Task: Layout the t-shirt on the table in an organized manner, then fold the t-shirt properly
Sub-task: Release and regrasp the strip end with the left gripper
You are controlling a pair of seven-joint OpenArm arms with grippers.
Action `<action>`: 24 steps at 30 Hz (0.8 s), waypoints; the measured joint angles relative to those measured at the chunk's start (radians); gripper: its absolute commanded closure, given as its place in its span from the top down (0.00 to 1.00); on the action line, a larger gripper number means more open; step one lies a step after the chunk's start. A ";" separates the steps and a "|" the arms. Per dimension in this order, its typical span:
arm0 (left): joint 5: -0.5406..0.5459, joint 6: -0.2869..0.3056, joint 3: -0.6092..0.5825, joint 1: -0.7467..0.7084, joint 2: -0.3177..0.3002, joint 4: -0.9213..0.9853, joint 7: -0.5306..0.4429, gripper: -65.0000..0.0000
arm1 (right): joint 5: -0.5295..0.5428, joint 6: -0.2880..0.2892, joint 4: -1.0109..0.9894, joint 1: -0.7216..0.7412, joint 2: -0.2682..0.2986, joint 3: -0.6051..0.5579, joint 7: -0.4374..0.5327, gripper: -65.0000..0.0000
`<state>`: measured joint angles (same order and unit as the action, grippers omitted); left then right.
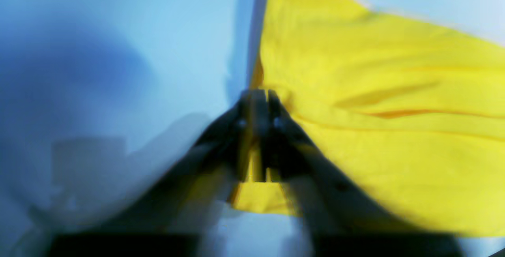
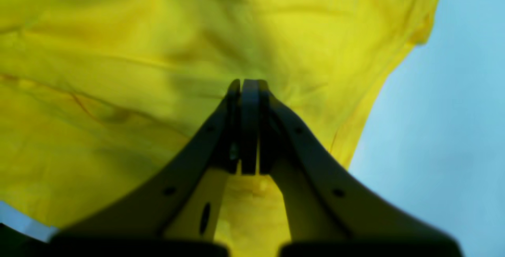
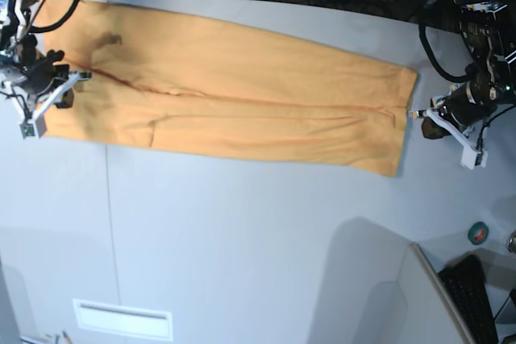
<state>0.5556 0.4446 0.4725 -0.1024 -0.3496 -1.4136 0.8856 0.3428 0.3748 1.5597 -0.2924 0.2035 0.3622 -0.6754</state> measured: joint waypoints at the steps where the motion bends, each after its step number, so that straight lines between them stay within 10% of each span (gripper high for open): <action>1: 0.001 0.004 0.004 0.002 -0.009 0.025 0.002 0.50 | 0.000 0.000 0.007 -0.006 -0.009 -0.001 -0.007 0.00; 5: -0.006 0.003 0.000 0.034 -0.014 0.137 0.010 1.00 | -0.003 0.000 0.019 -0.015 -0.021 -0.009 -0.016 0.00; 14: 0.018 0.009 -0.211 0.170 -0.022 0.397 -0.168 0.91 | -0.003 0.000 0.020 -0.008 -0.038 -0.009 -0.013 0.00; 18: 0.023 0.011 -0.272 0.179 -0.021 0.412 -0.181 0.76 | -0.003 0.000 0.024 -0.011 -0.034 -0.006 -0.010 0.00; 24: 0.029 0.013 -0.274 0.169 -0.022 0.416 -0.144 0.15 | -0.003 0.001 0.024 -0.024 -0.036 -0.003 -0.010 0.00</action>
<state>0.5850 0.4572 0.1986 0.0662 -0.3714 -0.9974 0.7414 0.3397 0.3756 1.5841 -0.3164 0.1677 0.3592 -0.6857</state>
